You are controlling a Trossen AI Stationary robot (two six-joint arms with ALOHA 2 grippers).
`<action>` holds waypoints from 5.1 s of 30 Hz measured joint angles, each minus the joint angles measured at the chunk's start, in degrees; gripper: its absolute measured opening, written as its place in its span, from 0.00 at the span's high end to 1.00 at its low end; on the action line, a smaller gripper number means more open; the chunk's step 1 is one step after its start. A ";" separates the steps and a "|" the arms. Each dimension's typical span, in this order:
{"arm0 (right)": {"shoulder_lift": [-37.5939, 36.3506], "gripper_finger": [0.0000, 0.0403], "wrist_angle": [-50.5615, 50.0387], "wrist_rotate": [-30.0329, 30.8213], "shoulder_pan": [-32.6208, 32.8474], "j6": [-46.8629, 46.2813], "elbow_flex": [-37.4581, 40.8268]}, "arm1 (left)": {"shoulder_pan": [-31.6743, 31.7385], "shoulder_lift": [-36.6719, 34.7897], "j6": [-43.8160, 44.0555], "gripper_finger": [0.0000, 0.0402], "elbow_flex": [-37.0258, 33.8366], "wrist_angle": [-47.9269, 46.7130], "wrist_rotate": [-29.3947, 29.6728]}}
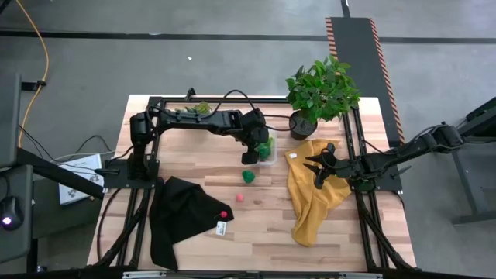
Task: Pick and placing Produce into tupperware
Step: Put the peach into the transparent bin
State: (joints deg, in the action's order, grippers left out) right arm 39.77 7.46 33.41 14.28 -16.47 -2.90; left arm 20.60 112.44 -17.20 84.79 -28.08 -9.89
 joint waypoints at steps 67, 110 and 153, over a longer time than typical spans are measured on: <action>-0.02 0.72 0.03 0.00 0.01 0.00 0.00 | -1.87 -27.81 5.64 0.19 -15.01 -23.93 2.49; -0.03 0.72 0.00 0.00 -0.01 0.00 0.00 | -15.47 -44.78 25.16 0.19 -63.27 37.18 -3.37; -0.04 0.72 0.02 0.00 -0.01 0.00 0.00 | -18.71 -23.82 9.50 0.19 -70.44 73.35 -3.66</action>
State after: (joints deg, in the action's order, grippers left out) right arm 39.73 7.49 33.41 14.27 -16.47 -2.90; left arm 1.89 88.62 -7.70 14.36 45.28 -13.55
